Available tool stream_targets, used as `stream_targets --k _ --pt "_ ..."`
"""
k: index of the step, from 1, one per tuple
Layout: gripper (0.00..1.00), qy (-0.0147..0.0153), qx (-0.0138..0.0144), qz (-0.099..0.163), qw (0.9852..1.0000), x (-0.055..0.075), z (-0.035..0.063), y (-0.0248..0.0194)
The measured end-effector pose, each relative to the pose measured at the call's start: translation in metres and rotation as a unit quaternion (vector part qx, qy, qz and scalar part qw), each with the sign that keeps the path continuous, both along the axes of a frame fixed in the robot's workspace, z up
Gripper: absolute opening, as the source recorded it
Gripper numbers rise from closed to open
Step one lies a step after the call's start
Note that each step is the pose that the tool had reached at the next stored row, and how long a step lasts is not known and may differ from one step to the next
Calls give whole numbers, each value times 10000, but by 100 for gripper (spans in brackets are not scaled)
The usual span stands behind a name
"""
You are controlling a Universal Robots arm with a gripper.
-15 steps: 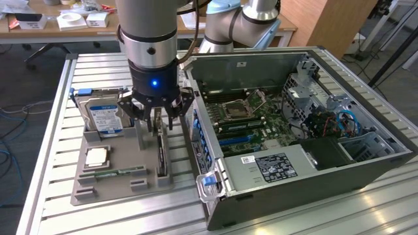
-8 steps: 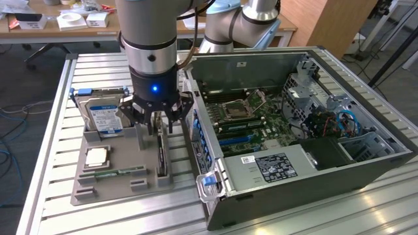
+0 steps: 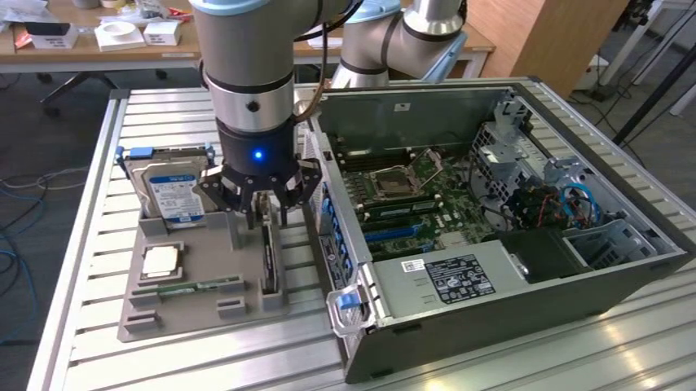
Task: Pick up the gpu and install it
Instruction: 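Pick up the gpu and move the gpu toward the slot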
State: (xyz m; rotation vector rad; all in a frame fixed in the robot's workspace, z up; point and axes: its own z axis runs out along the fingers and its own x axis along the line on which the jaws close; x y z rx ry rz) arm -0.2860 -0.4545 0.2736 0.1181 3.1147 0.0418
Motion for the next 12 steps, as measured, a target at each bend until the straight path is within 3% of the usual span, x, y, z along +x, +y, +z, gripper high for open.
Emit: stream_targets --k 12 --pt "49 0 0 1 10000 -38 -68 -22"
